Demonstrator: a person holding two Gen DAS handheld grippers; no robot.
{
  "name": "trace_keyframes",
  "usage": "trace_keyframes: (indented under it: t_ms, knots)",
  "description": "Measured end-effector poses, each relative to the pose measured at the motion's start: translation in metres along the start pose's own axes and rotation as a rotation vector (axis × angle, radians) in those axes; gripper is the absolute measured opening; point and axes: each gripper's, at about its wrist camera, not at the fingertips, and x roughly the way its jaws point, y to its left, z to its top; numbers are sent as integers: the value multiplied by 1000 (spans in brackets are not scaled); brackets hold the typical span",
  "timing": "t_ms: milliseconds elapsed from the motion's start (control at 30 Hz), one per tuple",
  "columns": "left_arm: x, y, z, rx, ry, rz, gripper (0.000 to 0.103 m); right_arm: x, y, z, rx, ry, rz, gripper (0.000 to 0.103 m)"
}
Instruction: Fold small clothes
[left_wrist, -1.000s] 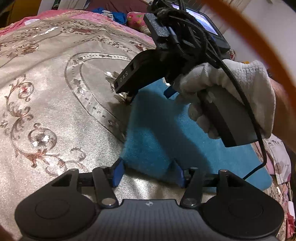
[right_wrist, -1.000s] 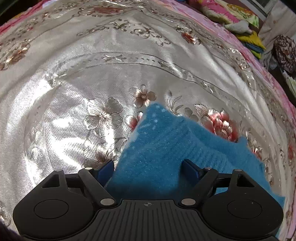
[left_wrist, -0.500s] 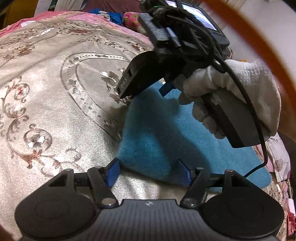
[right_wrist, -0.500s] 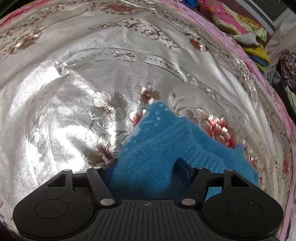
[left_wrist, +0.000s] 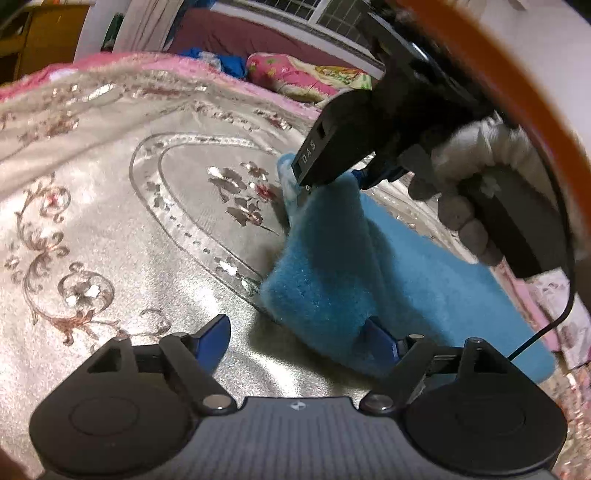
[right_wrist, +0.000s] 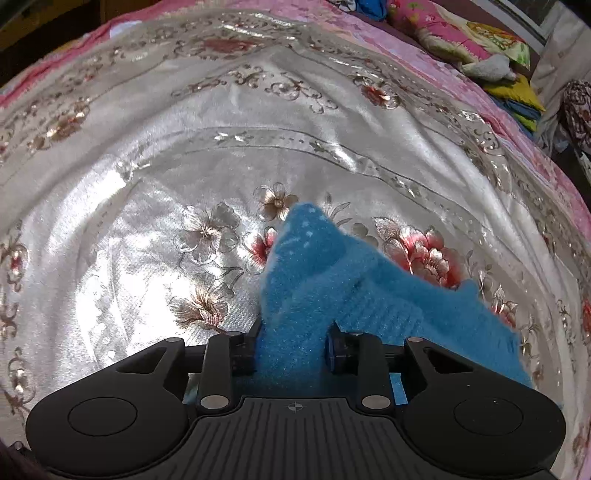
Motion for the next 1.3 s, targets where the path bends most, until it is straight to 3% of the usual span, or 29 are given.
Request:
trace_keyframes:
  t_ms: [300,500,700,733,833,967,1100,1200,1300]
  knots:
    - [-4,-6,-6,-60,-58,-20,83,-19,-26,-5,79,-41,66,25]
    - [7,-12,-3,-127,-44,-21,84,-26,-35,-10,116,-64,93,25]
    - [7,-29,4,-124,-83,-9,84,-28,-40,-12,138,-72,115,25]
    - [6,-30,6,-134,-88,-4,82,-28,-41,-12,139,-73,117,25]
    - [4,-31,11,-142,-107,9,61,-28,-42,-13,141,-74,122,25]
    - [1,-29,12,-144,-118,9,45,-30,-46,-14,156,-79,133,25]
    - [2,-25,7,-174,-131,6,46,-34,-52,-17,168,-86,148,24]
    - [8,-25,5,-182,-129,25,56,-36,-54,-18,172,-88,153,24]
    - [11,-27,7,-187,-130,23,57,-39,-56,-19,172,-92,157,24]
